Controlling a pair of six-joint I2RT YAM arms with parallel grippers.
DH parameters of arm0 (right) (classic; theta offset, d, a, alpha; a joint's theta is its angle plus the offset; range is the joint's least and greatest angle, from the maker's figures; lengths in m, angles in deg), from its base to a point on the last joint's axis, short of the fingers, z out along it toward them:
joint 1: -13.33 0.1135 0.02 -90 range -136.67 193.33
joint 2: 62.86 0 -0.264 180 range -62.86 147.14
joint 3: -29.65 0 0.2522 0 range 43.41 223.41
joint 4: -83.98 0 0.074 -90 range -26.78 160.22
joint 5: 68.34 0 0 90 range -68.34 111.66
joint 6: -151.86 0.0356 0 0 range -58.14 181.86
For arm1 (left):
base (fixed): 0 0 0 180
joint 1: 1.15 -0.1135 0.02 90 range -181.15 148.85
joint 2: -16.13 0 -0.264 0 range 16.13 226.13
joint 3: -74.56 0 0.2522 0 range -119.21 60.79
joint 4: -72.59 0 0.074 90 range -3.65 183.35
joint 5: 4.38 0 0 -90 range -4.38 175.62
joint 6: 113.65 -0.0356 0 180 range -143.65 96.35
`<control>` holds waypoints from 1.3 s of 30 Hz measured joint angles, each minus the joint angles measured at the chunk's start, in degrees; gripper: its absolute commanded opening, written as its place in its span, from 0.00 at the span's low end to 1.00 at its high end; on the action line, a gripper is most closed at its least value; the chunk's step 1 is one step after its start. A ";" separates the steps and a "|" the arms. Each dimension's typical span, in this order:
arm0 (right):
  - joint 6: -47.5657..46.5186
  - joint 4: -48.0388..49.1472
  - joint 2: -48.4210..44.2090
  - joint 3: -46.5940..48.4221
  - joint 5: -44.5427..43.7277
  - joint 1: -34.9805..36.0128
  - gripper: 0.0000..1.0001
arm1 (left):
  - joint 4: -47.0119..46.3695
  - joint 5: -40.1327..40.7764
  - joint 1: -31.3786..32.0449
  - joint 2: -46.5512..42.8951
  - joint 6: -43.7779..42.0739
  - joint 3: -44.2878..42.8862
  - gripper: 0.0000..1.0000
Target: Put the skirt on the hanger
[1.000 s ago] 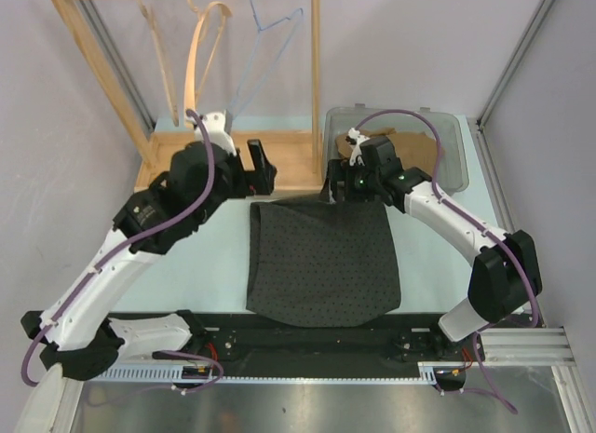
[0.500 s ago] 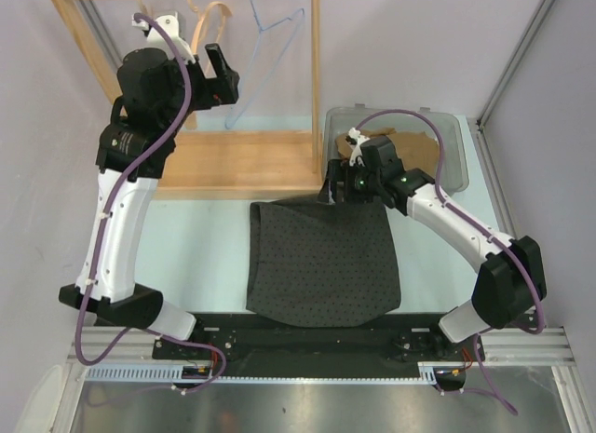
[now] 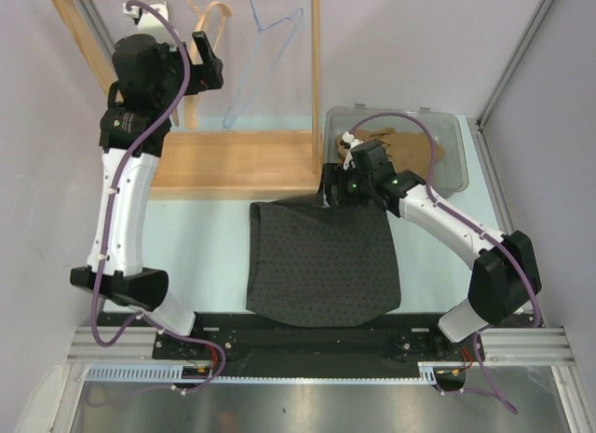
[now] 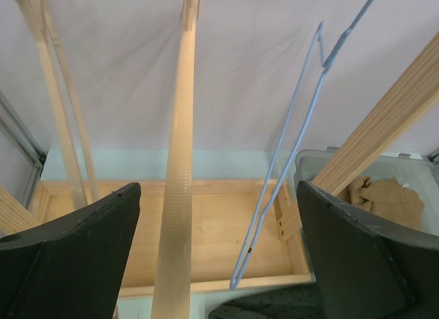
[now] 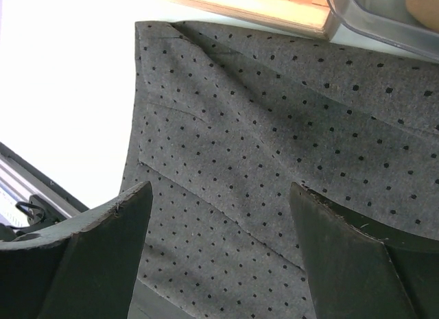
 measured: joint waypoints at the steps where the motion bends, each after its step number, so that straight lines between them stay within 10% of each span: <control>1: 0.20 0.07 0.33 0.00 0.00 0.04 0.85 | 0.00 -0.04 -0.17 0.90 0.00 -0.02 0.98; 30: 3.02 1.27 3.17 0.00 -1.09 2.14 0.83 | -0.61 2.27 -4.39 -2.89 -1.27 2.51 1.00; 39: 2.99 1.27 3.37 0.00 -1.07 2.14 0.83 | -1.77 -0.46 -15.78 -5.86 4.02 3.19 0.99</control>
